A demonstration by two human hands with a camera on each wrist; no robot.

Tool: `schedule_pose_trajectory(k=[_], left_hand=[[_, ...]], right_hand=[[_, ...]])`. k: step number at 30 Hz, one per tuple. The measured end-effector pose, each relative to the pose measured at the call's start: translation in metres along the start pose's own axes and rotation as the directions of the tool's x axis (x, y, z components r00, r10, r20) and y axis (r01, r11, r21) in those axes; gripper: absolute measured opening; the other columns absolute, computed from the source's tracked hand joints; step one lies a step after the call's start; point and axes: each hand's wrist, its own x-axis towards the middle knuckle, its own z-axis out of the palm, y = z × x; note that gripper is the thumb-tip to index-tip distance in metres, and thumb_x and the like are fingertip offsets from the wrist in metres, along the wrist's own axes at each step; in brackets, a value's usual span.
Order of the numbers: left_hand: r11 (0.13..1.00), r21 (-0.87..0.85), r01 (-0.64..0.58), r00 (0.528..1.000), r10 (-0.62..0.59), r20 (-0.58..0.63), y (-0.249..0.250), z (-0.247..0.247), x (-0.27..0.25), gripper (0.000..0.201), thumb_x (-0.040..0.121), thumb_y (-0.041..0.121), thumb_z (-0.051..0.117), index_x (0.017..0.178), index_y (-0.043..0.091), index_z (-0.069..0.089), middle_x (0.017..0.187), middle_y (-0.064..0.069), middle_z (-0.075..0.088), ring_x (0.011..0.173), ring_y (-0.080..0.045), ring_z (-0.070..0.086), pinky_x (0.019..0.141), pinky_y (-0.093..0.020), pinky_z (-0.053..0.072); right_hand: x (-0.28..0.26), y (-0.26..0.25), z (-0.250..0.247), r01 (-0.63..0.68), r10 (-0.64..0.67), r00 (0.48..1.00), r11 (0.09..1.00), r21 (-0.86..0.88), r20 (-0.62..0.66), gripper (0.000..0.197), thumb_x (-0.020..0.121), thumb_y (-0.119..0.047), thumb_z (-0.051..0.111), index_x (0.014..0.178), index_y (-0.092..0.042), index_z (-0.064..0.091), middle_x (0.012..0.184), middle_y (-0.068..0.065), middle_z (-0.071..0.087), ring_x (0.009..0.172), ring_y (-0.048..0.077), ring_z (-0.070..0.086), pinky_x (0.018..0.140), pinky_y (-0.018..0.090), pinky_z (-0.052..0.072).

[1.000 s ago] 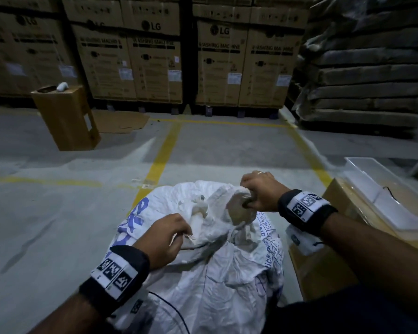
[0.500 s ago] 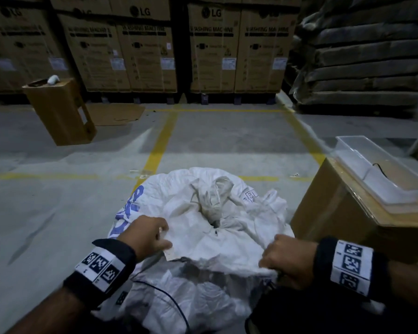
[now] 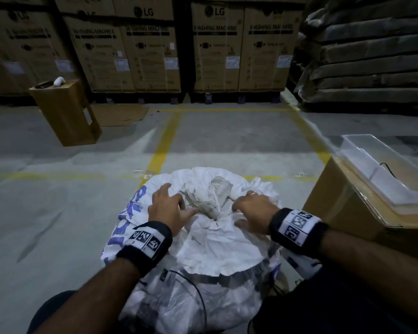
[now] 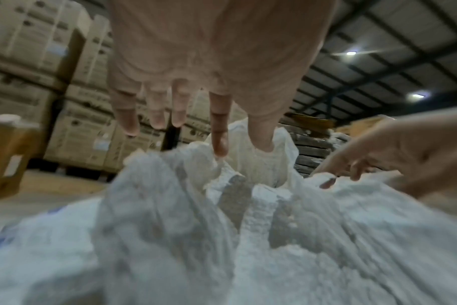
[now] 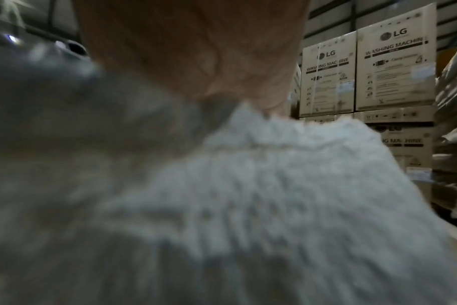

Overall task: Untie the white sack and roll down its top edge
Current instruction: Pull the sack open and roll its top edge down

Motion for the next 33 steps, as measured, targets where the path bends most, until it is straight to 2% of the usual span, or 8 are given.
schedule_pose_trajectory(k=[5, 9, 12, 15, 19, 26, 30, 33], left_hand=[[1.0, -0.006, -0.009, 0.988, 0.01, 0.152, 0.004, 0.027, 0.018, 0.047, 0.078, 0.064, 0.056, 0.108, 0.028, 0.064, 0.129, -0.002, 0.047, 0.123, -0.025, 0.047, 0.097, -0.048, 0.042], [0.996, 0.074, 0.047, 0.973, -0.062, 0.221, 0.007, 0.043, 0.02, 0.086, 0.064, 0.082, 0.052, 0.135, 0.035, 0.038, 0.131, 0.0, 0.045, 0.123, -0.026, 0.045, 0.096, -0.055, 0.039], [0.99, 0.099, 0.105, 0.966, -0.125, 0.228, 0.01, 0.053, 0.021, 0.088, 0.061, 0.077, 0.06, 0.133, 0.031, 0.036, 0.132, 0.0, 0.045, 0.124, -0.026, 0.044, 0.098, -0.059, 0.035], [0.988, 0.056, 0.143, 0.98, -0.149, 0.13, 0.012, 0.056, 0.022, 0.061, 0.071, 0.064, 0.064, 0.117, 0.027, 0.046, 0.125, 0.001, 0.049, 0.123, -0.025, 0.044, 0.101, -0.06, 0.031], [0.983, 0.113, 0.142, 0.977, -0.158, 0.144, 0.012, 0.055, 0.023, 0.051, 0.07, 0.066, 0.061, 0.105, 0.03, 0.052, 0.123, 0.001, 0.048, 0.126, -0.024, 0.039, 0.105, -0.062, 0.023], [0.972, 0.232, -0.021, 0.901, -0.083, 0.427, 0.004, 0.057, 0.006, 0.085, 0.067, 0.044, 0.075, 0.138, 0.034, 0.029, 0.146, -0.006, 0.022, 0.131, -0.032, 0.036, 0.105, -0.051, 0.035], [0.942, 0.334, -0.017, 0.883, -0.142, 0.446, -0.006, 0.055, -0.008, 0.082, 0.085, 0.024, 0.062, 0.148, 0.009, 0.013, 0.151, -0.017, 0.012, 0.132, -0.034, 0.034, 0.111, -0.032, 0.033], [0.934, 0.357, -0.016, 0.892, -0.148, 0.428, -0.011, 0.055, -0.017, 0.083, 0.088, 0.024, 0.058, 0.149, 0.005, 0.005, 0.152, -0.02, 0.006, 0.134, -0.033, 0.03, 0.11, -0.032, 0.032]], right_hand=[[0.018, -0.011, 0.029, 0.007, 0.005, 0.981, 0.998, -0.057, 0.195, 0.081, 0.067, -0.053, 0.071, 0.136, -0.028, 0.037, 0.134, 0.002, 0.046, 0.125, 0.031, 0.038, 0.097, 0.054, 0.031], [0.017, -0.018, 0.046, 0.022, -0.003, 0.979, 0.996, -0.091, 0.205, 0.096, 0.062, -0.065, 0.069, 0.14, -0.032, 0.024, 0.132, 0.007, 0.047, 0.124, 0.033, 0.04, 0.097, 0.057, 0.029], [0.019, -0.017, 0.045, -0.018, 0.026, 0.969, 0.999, -0.033, 0.245, 0.092, 0.067, -0.064, 0.066, 0.142, -0.034, 0.022, 0.129, 0.009, 0.052, 0.122, 0.033, 0.043, 0.097, 0.056, 0.028], [0.016, -0.02, 0.042, -0.041, 0.019, 0.962, 0.996, 0.074, 0.272, 0.082, 0.074, -0.055, 0.066, 0.141, -0.029, 0.028, 0.127, 0.009, 0.057, 0.12, 0.031, 0.049, 0.098, 0.048, 0.032], [0.0, -0.038, 0.044, -0.022, -0.063, 0.937, 0.972, 0.236, 0.344, 0.05, 0.078, -0.043, 0.066, 0.117, -0.015, 0.052, 0.109, 0.01, 0.064, 0.097, 0.028, 0.061, 0.078, 0.031, 0.047], [-0.04, -0.062, 0.062, 0.076, -0.177, 0.872, 0.97, 0.23, 0.457, 0.063, 0.085, -0.064, 0.048, 0.11, -0.007, 0.057, 0.11, 0.015, 0.065, 0.098, 0.031, 0.062, 0.084, 0.035, 0.051], [-0.025, -0.045, 0.038, 0.03, -0.063, 0.992, 0.957, 0.288, 0.106, 0.046, 0.095, -0.052, 0.038, 0.106, -0.013, 0.061, 0.104, 0.009, 0.065, 0.095, 0.026, 0.061, 0.078, 0.031, 0.043], [-0.01, -0.034, 0.037, 0.152, -0.153, 0.988, 0.987, -0.057, -0.015, 0.042, 0.088, -0.034, 0.056, 0.127, -0.022, 0.049, 0.128, 0.005, 0.051, 0.118, 0.029, 0.046, 0.093, 0.042, 0.038]])
